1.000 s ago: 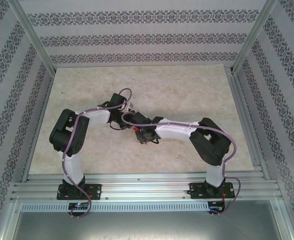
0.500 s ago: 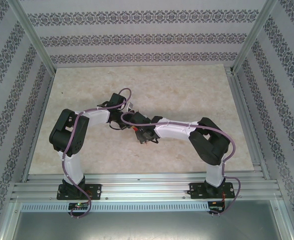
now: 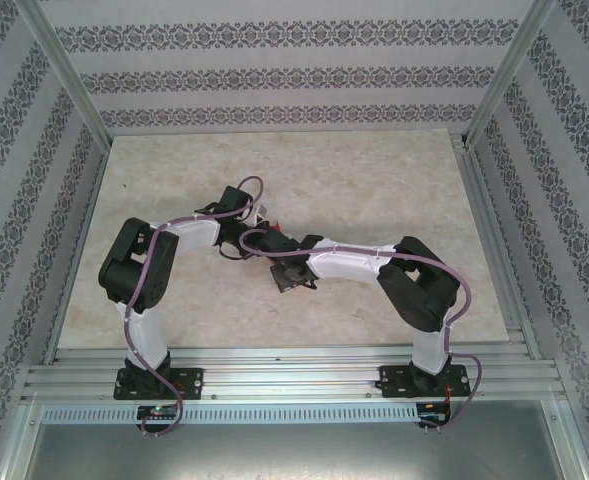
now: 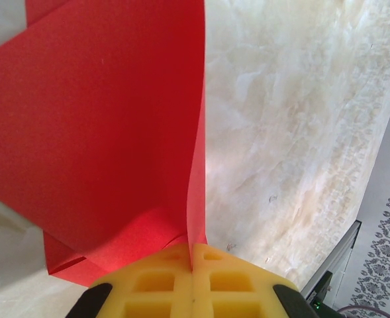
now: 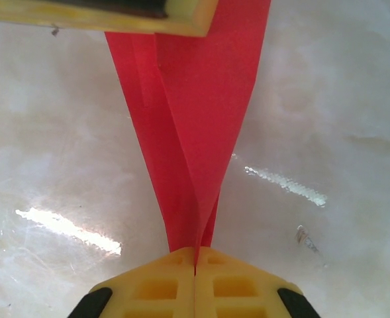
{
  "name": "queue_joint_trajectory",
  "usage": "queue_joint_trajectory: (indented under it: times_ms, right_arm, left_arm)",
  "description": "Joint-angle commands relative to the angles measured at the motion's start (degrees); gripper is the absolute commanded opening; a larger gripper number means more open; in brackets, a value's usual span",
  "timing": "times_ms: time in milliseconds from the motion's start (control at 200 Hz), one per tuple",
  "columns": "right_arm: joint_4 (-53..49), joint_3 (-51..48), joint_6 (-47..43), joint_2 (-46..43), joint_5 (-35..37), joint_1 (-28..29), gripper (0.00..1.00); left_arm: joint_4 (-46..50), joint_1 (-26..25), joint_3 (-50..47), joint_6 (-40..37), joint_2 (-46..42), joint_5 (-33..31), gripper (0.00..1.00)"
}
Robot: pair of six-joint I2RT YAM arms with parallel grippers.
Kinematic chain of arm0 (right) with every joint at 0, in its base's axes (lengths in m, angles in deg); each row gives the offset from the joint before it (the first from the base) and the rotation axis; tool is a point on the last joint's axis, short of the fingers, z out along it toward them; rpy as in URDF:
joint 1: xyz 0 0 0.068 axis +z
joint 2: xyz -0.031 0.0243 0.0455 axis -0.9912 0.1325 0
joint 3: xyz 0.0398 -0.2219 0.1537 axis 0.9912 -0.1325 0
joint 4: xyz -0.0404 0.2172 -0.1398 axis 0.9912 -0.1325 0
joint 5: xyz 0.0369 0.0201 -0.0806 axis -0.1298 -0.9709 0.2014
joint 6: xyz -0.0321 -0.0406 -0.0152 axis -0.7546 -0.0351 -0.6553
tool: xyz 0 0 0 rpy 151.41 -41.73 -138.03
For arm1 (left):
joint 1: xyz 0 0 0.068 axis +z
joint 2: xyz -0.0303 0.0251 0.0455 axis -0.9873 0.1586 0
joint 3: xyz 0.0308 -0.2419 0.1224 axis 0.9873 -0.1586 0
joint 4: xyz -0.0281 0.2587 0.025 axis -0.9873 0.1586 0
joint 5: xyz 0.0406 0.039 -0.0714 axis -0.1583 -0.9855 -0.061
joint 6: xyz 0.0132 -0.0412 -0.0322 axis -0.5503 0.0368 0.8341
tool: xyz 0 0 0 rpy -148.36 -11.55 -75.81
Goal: Fold a paper plane with a square sheet of paper (fold left side to right side)
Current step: Fold the wing for the fifth time at the center of the table.
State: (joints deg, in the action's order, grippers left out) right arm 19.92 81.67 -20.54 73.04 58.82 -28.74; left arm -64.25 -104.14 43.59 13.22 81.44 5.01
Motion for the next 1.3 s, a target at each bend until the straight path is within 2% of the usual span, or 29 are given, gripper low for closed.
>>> queue_joint_trajectory:
  times_ms: [0, 75, 220, 624, 794, 884, 919, 959, 1119, 1294]
  right_arm:
    - [-1.8, -0.3, 0.0, -0.8, 2.4, 0.9, 0.03]
    - [-2.5, -0.3, 0.1, -0.5, 3.2, 1.1, 0.04]
    - [-1.9, -0.7, -0.2, -1.9, 2.8, 1.1, 0.11]
    - [-2.5, -3.3, 0.8, -3.7, 0.5, 1.8, 0.13]
    - [-2.9, -3.3, 0.8, -3.3, 1.1, 2.1, 0.02]
    - [-3.5, -3.2, 0.8, -3.1, 2.2, 2.2, 0.00]
    - [-3.7, -3.2, 0.7, -3.1, 2.3, 2.2, 0.02]
    - [-3.7, -3.3, 0.7, -3.3, 2.4, 2.2, 0.09]
    - [0.2, -5.3, 0.0, -7.1, -0.7, 1.9, 0.26]
    - [8.6, -11.2, 0.1, -14.0, -9.7, -1.7, 0.33]
  left_arm:
    - [0.6, 0.5, -0.6, -1.6, -1.9, 0.1, 0.02]
    - [0.6, 0.5, -0.8, -1.9, -2.2, 0.1, 0.02]
    - [0.6, 0.5, -0.9, -1.9, -2.3, 0.4, 0.02]
    - [0.3, 0.6, -1.1, -1.8, -2.0, 0.2, 0.02]
    - [0.3, 0.5, -1.1, -2.0, -2.1, 0.1, 0.02]
    - [0.2, 0.6, -1.4, -1.9, -2.2, 0.1, 0.02]
    - [0.2, 0.6, -1.5, -1.9, -2.2, 0.2, 0.02]
    - [0.0, 0.6, -1.6, -2.1, -2.3, 0.2, 0.02]
    - [-0.9, 0.6, -2.5, -2.3, -2.4, 0.4, 0.02]
    - [-1.7, 0.6, -3.3, -3.0, -2.7, 0.4, 0.02]
